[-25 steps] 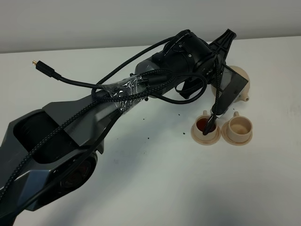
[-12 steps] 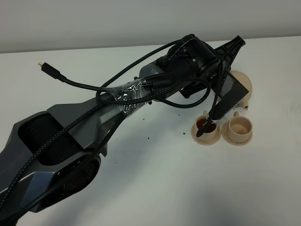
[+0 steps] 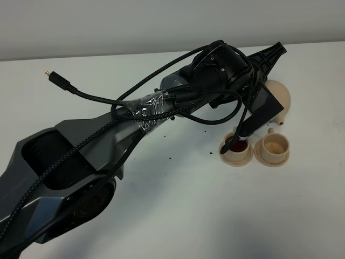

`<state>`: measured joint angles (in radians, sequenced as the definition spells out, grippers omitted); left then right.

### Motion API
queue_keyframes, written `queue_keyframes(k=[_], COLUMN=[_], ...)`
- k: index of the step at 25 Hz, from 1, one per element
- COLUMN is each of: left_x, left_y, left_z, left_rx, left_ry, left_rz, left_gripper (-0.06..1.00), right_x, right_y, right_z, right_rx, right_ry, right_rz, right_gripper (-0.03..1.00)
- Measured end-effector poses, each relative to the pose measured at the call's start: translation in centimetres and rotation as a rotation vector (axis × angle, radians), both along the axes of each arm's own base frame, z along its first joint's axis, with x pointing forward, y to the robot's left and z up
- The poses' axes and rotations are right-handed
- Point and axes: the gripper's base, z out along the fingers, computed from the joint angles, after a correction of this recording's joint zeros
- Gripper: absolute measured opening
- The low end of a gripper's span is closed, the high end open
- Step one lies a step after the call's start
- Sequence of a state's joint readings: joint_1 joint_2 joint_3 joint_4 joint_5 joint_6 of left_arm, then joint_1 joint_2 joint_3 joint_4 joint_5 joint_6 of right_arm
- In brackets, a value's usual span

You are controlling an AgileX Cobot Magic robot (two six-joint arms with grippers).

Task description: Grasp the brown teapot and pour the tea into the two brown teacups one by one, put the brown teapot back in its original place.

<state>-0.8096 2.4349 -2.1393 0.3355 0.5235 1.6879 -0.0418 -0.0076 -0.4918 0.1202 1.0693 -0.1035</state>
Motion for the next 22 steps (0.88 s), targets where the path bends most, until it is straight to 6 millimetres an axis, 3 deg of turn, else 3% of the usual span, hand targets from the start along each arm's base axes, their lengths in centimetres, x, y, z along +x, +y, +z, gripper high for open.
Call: queue_keyframes(k=[22], left_x=[0.00], left_y=[-0.50], left_z=[0.32], left_rx=[0.028], left_ry=[-0.075], left_rz=[-0.098], left_gripper=[0.15], right_x=[0.00], right_y=[0.00], right_z=[0.00], right_rx=[0.000], right_ry=[0.000], right_rz=[0.000], right_gripper=[0.31])
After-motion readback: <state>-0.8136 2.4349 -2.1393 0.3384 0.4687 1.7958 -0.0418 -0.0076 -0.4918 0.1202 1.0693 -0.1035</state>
